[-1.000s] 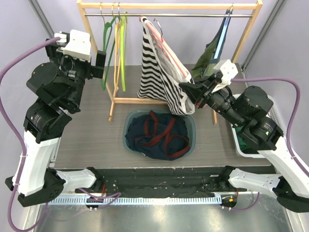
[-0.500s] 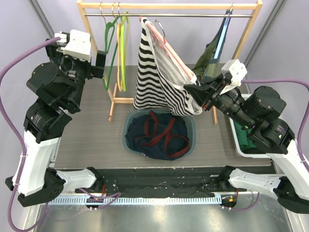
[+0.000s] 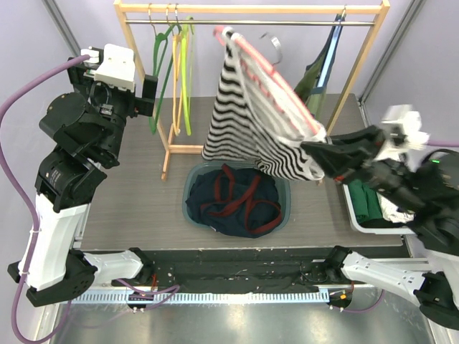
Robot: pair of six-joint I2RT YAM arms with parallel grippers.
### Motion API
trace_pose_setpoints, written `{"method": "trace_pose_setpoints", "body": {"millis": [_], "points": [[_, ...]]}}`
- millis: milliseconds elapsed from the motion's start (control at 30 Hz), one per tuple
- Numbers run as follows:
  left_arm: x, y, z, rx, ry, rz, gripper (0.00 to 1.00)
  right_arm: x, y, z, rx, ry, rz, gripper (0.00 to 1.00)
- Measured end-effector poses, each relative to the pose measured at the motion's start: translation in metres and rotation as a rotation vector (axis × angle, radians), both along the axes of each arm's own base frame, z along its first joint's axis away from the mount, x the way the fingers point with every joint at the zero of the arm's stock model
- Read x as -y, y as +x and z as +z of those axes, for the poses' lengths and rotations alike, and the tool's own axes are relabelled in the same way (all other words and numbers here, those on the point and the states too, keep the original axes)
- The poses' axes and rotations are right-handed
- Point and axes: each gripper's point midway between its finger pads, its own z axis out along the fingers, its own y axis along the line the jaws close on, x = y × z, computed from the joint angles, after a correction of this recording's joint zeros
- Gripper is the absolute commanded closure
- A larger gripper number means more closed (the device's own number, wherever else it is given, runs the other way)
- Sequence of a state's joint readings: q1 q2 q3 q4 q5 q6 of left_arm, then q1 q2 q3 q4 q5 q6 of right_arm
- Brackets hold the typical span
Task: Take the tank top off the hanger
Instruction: Pick up the hanger from the clothesline.
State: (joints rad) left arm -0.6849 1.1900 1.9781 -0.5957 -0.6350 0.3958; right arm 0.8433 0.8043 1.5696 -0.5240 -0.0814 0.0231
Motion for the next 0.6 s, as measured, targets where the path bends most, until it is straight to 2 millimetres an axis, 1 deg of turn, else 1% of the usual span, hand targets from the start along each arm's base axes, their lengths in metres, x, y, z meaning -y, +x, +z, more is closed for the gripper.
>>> {"method": "trace_pose_setpoints", "body": {"millis": [33, 100, 200, 267, 333, 400, 500, 600], "points": [[0.000, 0.000, 0.000, 0.000, 0.000, 0.000, 0.00, 0.004, -0.006, 0.011, 0.020, 0.023, 0.011, 0.99], [0.000, 0.000, 0.000, 0.000, 0.000, 0.000, 0.00, 0.014, -0.023, 0.042, 0.078, 0.092, 0.042, 0.99], [0.000, 0.000, 0.000, 0.000, 0.000, 0.000, 0.00, 0.031, -0.045, 0.073, 0.149, 0.169, 0.074, 0.99], [0.000, 0.000, 0.000, 0.000, 0.000, 0.000, 0.00, 0.040, -0.059, 0.089, 0.195, 0.214, 0.096, 0.99], [0.000, 0.000, 0.000, 0.000, 0.000, 0.000, 0.00, 0.045, -0.066, 0.097, 0.220, 0.237, 0.110, 0.99], [0.000, 0.000, 0.000, 0.000, 0.000, 0.000, 0.00, 0.044, -0.068, 0.098, 0.225, 0.240, 0.119, 0.99], [0.000, 0.000, 0.000, 0.000, -0.001, -0.001, 0.00, 0.037, -0.063, 0.094, 0.210, 0.221, 0.128, 0.99], [0.000, 0.000, 0.000, -0.001, -0.003, 0.000, 0.00, 0.022, -0.052, 0.088, 0.186, 0.190, 0.138, 0.99]]}}
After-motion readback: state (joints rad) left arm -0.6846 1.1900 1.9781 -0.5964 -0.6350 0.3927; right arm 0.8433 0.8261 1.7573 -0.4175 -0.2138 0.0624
